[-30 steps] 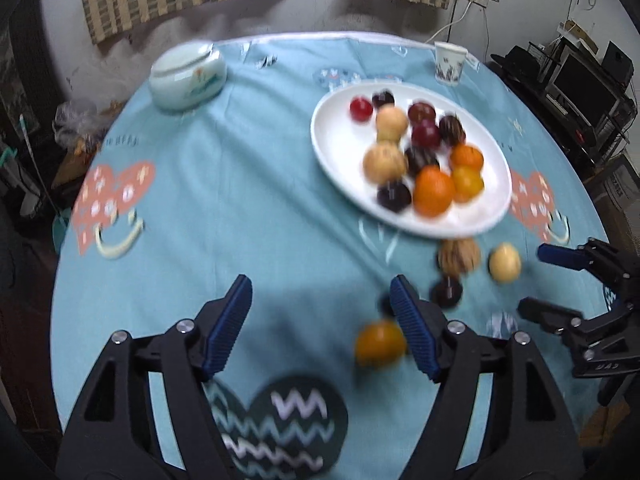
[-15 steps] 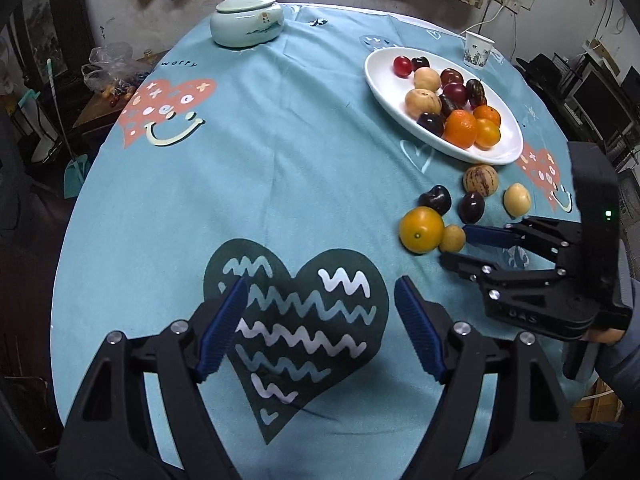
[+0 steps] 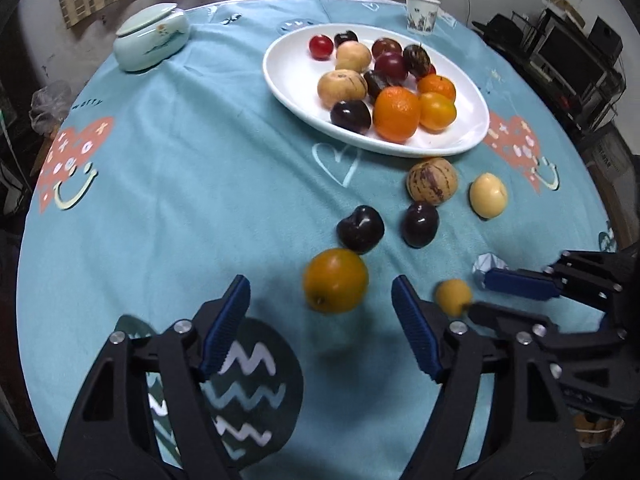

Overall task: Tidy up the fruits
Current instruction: 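Return to the loose fruits and grasp the small tan fruit with right tool, then grasp the yellow-orange fruit with left tool while right tool holds the tan fruit, then carry both fruits over the white plate and open both tools, then return to the cloth and grasp a dark purple plum with left tool, then grasp a dark red plum with right tool while left tool holds its plum, then lift both plums and move them toward the white plate, then lower both plums onto the white plate and open both tools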

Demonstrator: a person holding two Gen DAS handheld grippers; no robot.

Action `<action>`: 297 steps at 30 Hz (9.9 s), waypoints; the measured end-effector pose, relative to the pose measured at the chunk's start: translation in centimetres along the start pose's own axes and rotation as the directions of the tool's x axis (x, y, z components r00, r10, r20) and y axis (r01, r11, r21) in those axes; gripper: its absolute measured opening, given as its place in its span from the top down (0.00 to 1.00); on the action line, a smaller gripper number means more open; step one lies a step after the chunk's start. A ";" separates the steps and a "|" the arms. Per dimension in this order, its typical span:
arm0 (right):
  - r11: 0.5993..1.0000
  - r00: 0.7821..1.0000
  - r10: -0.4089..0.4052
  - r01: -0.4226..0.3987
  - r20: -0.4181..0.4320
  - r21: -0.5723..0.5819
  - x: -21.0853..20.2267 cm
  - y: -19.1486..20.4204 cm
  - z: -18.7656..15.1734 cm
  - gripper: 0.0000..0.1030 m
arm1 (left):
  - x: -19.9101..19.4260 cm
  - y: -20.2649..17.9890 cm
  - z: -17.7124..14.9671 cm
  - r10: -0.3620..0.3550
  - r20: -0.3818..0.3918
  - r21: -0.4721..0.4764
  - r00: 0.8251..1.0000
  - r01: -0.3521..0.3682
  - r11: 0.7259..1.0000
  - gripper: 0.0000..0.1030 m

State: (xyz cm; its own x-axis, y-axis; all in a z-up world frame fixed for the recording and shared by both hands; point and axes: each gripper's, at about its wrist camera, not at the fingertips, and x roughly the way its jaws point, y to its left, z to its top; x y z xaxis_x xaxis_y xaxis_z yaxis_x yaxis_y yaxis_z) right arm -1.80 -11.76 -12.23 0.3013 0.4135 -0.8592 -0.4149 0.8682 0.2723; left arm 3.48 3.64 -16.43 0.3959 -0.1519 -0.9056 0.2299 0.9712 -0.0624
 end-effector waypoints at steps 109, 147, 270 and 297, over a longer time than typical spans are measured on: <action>0.990 0.973 -0.140 0.139 0.184 0.019 -4.2 -9.4 9.8 0.34 | -1.6 -0.1 14.5 0.051 0.187 -0.019 0.981 -0.048 0.999 0.35; 0.989 0.993 -0.112 0.108 0.040 0.096 -2.3 -0.2 -1.3 0.33 | 3.4 -1.7 2.8 -0.084 0.032 0.159 0.996 0.078 0.984 0.71; 0.998 0.986 0.007 -0.017 0.165 0.055 -6.1 -5.2 2.9 0.70 | -3.1 -5.9 6.1 -0.071 0.101 0.115 0.992 0.059 0.992 0.70; 0.998 0.976 -0.003 -0.012 0.216 0.067 -3.0 -10.2 11.1 0.70 | 1.1 -4.4 14.4 -0.066 0.135 0.075 0.989 0.056 0.996 0.70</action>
State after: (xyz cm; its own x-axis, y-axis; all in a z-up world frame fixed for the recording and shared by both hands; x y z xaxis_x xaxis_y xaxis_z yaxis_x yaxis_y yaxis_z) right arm 11.09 -18.79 -7.63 0.4811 0.4605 -0.7460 -0.3600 0.8797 0.3108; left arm 15.72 -3.44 -11.15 0.4968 -0.2388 -0.8344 0.3175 0.9448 -0.0814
